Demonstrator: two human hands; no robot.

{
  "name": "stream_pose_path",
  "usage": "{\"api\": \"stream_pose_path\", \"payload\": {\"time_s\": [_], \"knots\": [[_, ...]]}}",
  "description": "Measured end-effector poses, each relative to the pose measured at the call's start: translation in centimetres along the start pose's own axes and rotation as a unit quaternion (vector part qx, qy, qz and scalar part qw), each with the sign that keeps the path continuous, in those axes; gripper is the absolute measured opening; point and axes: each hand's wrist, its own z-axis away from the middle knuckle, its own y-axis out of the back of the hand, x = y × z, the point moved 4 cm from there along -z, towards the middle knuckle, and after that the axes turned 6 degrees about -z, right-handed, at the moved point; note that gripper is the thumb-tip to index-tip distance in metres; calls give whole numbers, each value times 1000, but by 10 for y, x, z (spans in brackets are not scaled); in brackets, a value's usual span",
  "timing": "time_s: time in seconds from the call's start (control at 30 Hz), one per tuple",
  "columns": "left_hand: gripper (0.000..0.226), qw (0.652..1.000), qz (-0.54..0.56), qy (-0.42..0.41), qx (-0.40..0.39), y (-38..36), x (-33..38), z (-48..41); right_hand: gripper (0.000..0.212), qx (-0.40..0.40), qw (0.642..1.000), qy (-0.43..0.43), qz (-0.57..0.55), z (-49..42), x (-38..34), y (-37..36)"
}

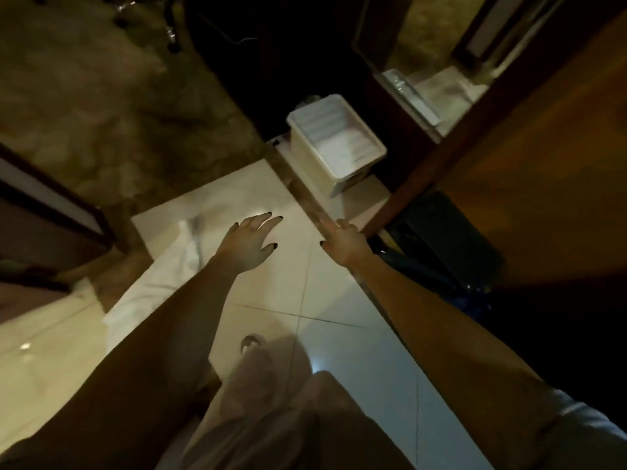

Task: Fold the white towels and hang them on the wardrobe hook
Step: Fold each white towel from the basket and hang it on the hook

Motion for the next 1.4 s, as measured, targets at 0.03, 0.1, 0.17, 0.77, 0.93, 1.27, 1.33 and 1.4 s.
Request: {"api": "stream_pose_path", "payload": {"time_s": [0.03,0.1,0.17,0.77,0.93,1.27,1.33,1.4], "knots": [[61,1000,10,21,-1,-1,-24,5,62,-10,1000,18,12,-14,-18,-8],[61,997,31,65,4,-4,-70,16,61,-31,998,45,20,-41,-56,-23],[62,993,41,110,16,-10,-113,27,59,-47,996,73,38,-70,-93,-42],[59,929,124,347,23,-238,-415,0,58,-217,953,187,99,-377,-231,-328],[59,917,142,367,65,-337,-482,-61,59,-216,947,208,116,-483,-222,-424],[58,895,220,353,159,-496,-573,-185,59,-171,953,247,-28,-638,-213,-574],[57,873,265,366,184,-518,-583,-203,61,-169,954,241,-59,-659,-212,-598],[56,849,300,384,204,-537,-589,-218,64,-183,952,201,-138,-675,-213,-617]]}}
